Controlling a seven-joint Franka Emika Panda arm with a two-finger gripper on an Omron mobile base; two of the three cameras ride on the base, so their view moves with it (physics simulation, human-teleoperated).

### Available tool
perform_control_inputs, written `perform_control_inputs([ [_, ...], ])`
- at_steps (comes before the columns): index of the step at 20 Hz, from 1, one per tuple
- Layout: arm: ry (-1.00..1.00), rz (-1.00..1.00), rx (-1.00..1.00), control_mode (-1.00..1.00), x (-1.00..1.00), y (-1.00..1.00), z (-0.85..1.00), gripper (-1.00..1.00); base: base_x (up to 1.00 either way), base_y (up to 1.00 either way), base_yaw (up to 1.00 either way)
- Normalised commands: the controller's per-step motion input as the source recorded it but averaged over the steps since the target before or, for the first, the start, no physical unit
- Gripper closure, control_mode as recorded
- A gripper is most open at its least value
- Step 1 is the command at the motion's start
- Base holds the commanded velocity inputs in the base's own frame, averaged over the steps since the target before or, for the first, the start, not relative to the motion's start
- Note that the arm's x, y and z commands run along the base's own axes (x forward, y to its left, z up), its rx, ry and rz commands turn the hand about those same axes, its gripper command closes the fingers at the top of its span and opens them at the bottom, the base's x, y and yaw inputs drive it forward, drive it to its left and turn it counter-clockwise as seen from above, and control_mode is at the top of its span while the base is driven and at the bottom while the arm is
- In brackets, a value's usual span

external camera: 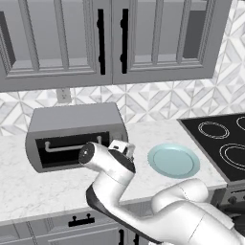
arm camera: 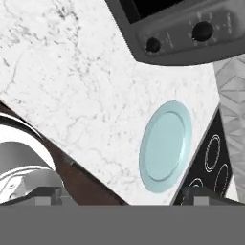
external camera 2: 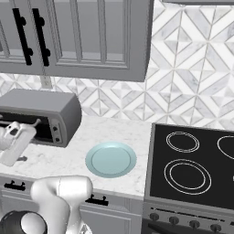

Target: Pick up the kebab skewer and baguette bread, and place them inside the toaster oven. Close the toaster oven door and start by setting the timer.

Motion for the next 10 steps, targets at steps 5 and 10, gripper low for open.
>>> perform_control_inputs([
  [5, 0.39, 0.49, -0.57, -1.00, 0.14, 0.00, 0.02, -1.00, 0.00, 0.00, 0.00],
  [10, 0.43, 0.55, -0.60, -1.00, 0.20, 0.00, -0.05, -1.00, 0.00, 0.00, 0.00],
])
